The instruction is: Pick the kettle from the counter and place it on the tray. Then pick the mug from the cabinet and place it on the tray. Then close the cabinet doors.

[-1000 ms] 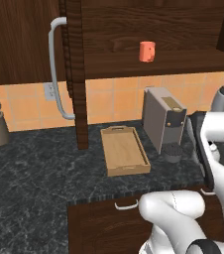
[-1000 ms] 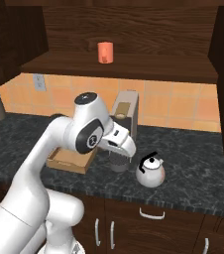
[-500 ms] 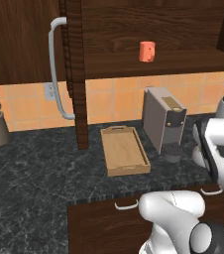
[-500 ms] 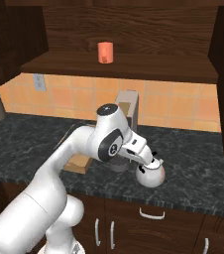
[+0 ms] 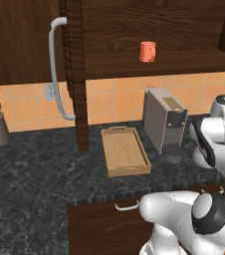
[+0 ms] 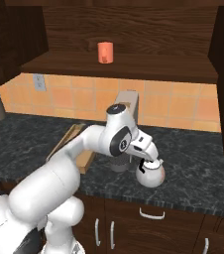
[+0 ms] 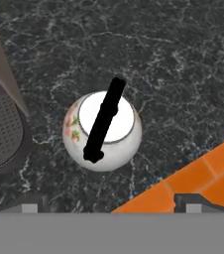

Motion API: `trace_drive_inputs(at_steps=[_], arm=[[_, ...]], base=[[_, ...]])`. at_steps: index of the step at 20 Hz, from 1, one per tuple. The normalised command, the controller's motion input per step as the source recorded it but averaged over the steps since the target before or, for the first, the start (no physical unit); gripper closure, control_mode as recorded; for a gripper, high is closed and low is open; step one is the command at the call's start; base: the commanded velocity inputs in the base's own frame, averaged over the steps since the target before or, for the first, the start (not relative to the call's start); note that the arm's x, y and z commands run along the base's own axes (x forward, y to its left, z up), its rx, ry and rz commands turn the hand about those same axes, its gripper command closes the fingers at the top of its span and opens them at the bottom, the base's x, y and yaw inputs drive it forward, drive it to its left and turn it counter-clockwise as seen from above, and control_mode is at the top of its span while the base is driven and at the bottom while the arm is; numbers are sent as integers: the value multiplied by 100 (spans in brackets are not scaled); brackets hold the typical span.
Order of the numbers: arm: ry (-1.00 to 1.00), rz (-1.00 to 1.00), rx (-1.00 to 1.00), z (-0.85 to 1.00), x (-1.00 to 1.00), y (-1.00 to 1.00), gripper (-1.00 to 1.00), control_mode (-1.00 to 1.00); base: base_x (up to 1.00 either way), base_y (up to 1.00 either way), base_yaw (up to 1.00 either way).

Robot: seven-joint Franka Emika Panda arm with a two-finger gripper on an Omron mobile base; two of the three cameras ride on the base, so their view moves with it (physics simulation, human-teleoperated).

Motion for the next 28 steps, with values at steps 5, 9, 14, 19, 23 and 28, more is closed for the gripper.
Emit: trace_drive_inputs(at_steps=[5, 9, 14, 19, 23, 28], arm=[[9, 0, 4, -10, 35, -27, -100, -100], [11, 4, 8, -21, 4, -27, -100, -100], [10, 6, 10, -22, 7, -19, -100, -100], [1, 9, 11, -15, 17, -4, -100, -100], [0, 6, 3, -14, 16, 0, -100, -100], [0, 4, 0, -17, 11, 0, -100, -100]], base=[[0, 0, 0], [0, 0, 0], [0, 0, 0], [0, 0, 0], [0, 0, 0], [0, 0, 0]])
